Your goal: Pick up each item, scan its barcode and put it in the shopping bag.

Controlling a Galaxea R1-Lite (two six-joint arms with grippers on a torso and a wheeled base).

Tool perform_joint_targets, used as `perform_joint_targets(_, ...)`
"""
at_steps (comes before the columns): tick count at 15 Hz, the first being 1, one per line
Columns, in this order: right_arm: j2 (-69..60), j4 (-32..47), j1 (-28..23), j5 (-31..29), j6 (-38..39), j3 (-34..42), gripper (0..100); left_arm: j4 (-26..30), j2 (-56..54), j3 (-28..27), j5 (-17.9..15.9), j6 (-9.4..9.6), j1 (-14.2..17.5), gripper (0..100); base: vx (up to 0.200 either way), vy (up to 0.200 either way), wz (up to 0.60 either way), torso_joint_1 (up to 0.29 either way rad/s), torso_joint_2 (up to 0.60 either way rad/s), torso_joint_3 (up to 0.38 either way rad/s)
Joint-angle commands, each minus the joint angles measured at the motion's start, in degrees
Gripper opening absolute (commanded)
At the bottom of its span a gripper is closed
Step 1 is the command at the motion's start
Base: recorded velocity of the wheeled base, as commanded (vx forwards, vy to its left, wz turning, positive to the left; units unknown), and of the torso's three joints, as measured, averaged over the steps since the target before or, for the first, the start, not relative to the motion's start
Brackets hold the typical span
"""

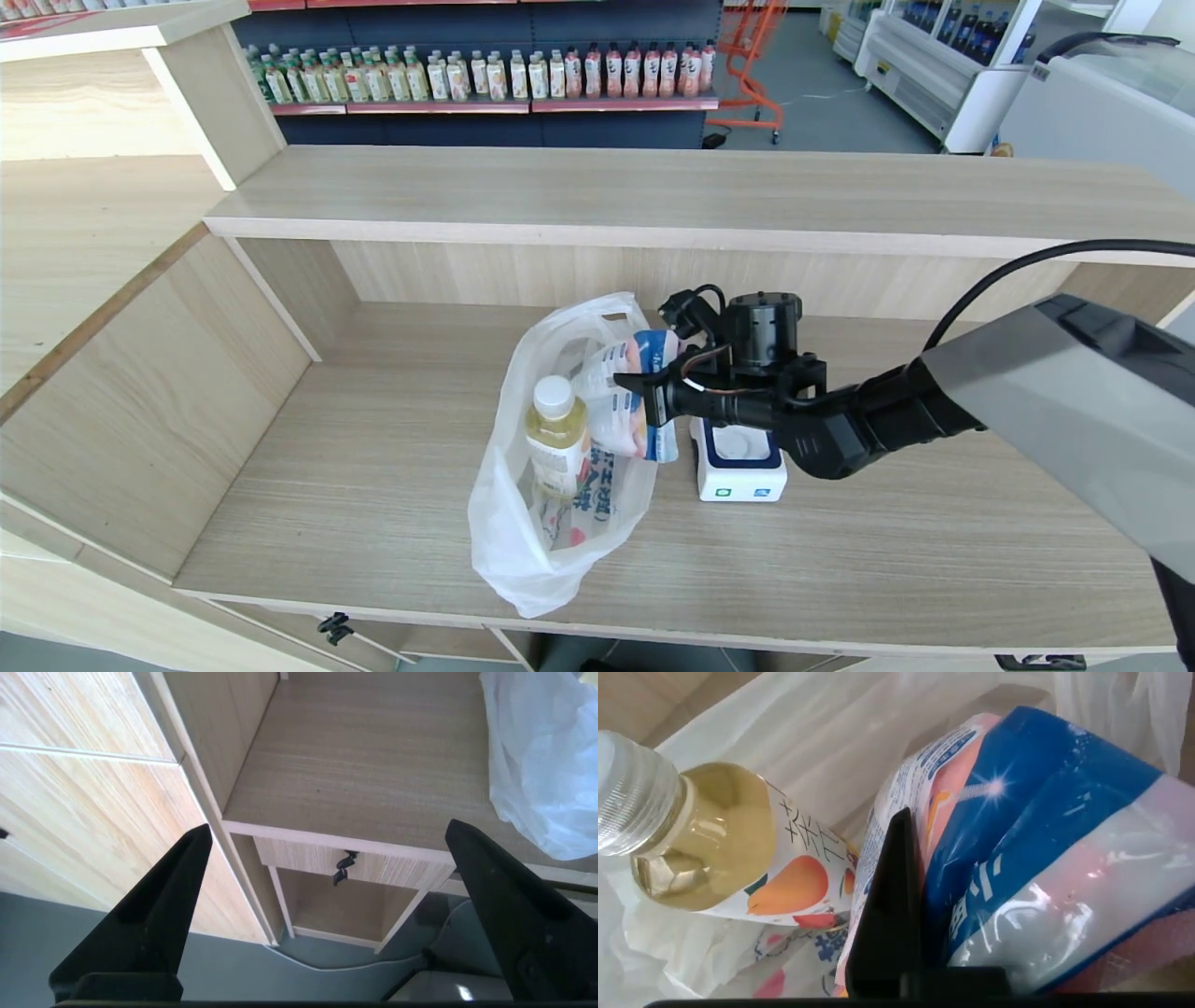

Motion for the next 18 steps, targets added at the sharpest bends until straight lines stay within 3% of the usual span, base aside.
perform_joint_targets(1,3.2,0.3,0.3,0.0,0.0,-2.3,0,0.0,0.0,0.0,0.0,-0.03,0.0,100,0.0,0.0,0.0,0.0,0.0,0.0)
perform_joint_targets(2,3.6,0.3,0.4,0.1,0.1,-2.8,0,0.0,0.0,0.0,0.0,-0.03,0.0,100,0.0,0.0,0.0,0.0,0.0,0.0)
perform_joint_targets(3,3.6,0.3,0.4,0.1,0.2,-3.3,100,0.0,0.0,0.0,0.0,-0.03,0.0,100,0.0,0.0,0.0,0.0,0.0,0.0)
perform_joint_targets(7,2.0,0.7,1.2,0.3,14.6,-11.8,100,0.0,0.0,0.0,0.0,0.06,0.0,100,0.0,0.0,0.0,0.0,0.0,0.0)
perform_joint_targets(12,-3.1,2.2,1.0,1.1,16.4,-10.2,100,0.0,0.0,0.0,0.0,-0.03,0.0,100,0.0,0.0,0.0,0.0,0.0,0.0)
perform_joint_targets(14,-14.6,2.2,-1.5,1.0,16.8,1.6,100,0.0,0.0,0.0,0.0,-0.03,0.0,100,0.0,0.0,0.0,0.0,0.0,0.0)
perform_joint_targets(15,-27.0,2.0,-4.2,0.9,16.7,15.7,100,0.0,0.0,0.0,0.0,-0.03,0.0,100,0.0,0.0,0.0,0.0,0.0,0.0)
perform_joint_targets(16,-33.5,2.2,-5.7,1.2,16.4,22.5,100,0.0,0.0,0.0,0.0,0.06,0.0,100,0.0,0.0,0.0,0.0,0.0,0.0)
perform_joint_targets(17,-49.2,2.3,-10.7,1.7,13.6,37.1,100,0.0,0.0,0.0,0.0,-0.03,0.0,100,0.0,0.0,0.0,0.0,0.0,0.0)
perform_joint_targets(18,-53.9,2.6,-13.3,1.5,12.0,40.8,100,0.0,0.0,0.0,0.0,0.06,0.0,100,0.0,0.0,0.0,0.0,0.0,0.0)
